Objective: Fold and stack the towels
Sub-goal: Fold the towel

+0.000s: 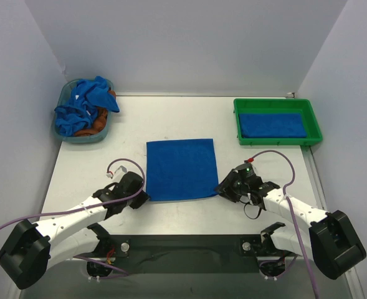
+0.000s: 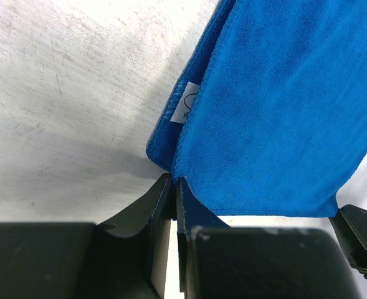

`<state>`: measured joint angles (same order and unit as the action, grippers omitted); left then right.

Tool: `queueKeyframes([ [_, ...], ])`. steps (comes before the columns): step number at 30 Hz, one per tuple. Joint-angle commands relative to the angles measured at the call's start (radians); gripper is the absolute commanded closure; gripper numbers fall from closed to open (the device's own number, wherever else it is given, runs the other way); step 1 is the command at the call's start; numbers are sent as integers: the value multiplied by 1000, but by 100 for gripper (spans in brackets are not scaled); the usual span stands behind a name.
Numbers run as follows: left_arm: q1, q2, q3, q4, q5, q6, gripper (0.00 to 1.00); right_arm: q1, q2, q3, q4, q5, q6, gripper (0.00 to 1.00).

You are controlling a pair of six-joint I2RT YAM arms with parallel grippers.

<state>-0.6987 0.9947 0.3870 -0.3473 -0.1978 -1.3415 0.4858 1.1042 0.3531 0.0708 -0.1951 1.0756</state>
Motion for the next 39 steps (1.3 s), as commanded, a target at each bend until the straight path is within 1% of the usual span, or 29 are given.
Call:
queueKeyframes([
  [1,1,-18,0,11,1,4,83,14,-1,21,6,8,29,65],
  [8,4,-10,3,10,4,4,83,60,-9,35,14,5,79,64],
  [14,2,-11,4,10,3,4,83,65,0,46,14,22,106,64],
  [25,2,-16,0,13,5,2,83,56,6,-6,47,92,182,63],
  [28,1,-18,-5,11,3,1,83,48,5,-31,75,115,207,64],
  [35,2,-19,-7,13,3,-1,83,39,37,-48,109,108,219,68],
  [39,2,-21,-10,11,5,-1,83,34,40,-62,124,106,222,73],
])
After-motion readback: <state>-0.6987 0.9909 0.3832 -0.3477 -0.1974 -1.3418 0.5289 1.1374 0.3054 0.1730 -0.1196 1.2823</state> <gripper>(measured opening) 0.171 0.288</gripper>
